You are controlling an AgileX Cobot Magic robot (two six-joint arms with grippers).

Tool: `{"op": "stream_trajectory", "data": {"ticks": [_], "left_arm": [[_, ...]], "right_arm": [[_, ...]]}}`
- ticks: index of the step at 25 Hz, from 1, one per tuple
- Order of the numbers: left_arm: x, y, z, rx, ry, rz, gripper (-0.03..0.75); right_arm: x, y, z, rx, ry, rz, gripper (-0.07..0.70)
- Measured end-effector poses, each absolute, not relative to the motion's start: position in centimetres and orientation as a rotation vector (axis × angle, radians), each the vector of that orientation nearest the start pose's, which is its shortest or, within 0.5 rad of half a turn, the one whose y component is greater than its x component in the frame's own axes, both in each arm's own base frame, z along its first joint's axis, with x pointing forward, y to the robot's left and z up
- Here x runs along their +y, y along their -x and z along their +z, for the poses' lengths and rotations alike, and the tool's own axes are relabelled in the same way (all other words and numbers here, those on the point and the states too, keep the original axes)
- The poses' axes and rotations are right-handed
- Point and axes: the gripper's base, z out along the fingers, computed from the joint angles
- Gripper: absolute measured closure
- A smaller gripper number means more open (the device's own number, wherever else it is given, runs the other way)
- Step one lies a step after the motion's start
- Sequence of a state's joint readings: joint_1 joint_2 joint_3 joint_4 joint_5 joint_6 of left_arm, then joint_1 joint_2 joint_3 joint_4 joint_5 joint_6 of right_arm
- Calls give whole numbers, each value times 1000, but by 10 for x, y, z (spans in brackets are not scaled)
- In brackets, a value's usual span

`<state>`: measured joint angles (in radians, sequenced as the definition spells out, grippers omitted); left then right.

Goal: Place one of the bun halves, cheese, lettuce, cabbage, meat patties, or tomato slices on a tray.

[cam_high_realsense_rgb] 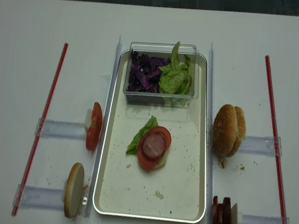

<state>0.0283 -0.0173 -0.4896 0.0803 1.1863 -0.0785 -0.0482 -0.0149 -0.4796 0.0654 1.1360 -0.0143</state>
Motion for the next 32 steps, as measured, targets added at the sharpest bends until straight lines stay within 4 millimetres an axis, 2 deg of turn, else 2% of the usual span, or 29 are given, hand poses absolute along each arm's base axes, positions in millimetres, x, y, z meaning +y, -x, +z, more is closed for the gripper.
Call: {"op": "stream_trajectory", "data": {"ticks": [15,24,32], "left_arm": [[6,12,265,2157,126,69,97],[6,12,265,2157,126,69,97],[6,12,265,2157,126,69,97]], "right_arm": [[6,8,266,2123,-30,47,306],[7,8,266,2123,-29,55,197],[7,8,266,2123,-29,62,133]]}}
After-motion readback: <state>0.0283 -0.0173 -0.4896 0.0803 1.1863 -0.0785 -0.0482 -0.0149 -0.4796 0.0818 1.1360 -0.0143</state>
